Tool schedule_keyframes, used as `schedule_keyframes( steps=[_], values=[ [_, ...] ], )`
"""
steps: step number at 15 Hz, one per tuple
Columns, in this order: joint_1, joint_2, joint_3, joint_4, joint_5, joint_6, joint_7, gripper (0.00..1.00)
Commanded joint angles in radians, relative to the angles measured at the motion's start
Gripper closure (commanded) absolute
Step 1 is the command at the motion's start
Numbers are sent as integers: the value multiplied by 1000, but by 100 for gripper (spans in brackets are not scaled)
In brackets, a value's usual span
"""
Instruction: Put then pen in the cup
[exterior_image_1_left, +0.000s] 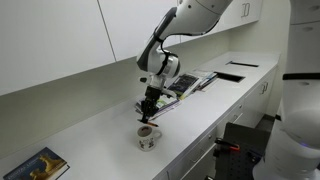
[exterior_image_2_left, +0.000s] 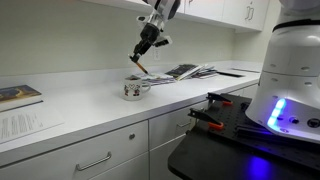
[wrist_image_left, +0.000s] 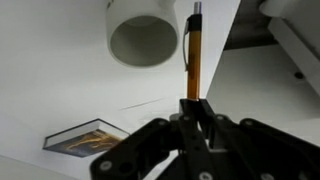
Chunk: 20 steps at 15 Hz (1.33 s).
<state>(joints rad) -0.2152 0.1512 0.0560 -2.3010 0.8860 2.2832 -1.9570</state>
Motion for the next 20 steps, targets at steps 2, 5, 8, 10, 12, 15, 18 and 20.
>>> schedule_keyframes(
  steps=[2, 5, 8, 10, 12, 15, 18, 20],
  values=[
    [41, 62, -21, 67, 82, -30, -101, 97],
    [44, 111, -18, 114, 119, -41, -152, 97],
    [33, 170, -21, 163, 140, -70, -196, 97],
    [24, 205, -27, 188, 143, -78, -222, 97],
    [16, 236, -41, 213, 122, -109, -204, 60],
    [28, 235, -67, 213, 66, -104, -153, 40],
    [52, 203, -76, 183, -17, -66, -78, 18],
    [73, 187, -81, 171, -121, -58, 10, 3]
  ],
)
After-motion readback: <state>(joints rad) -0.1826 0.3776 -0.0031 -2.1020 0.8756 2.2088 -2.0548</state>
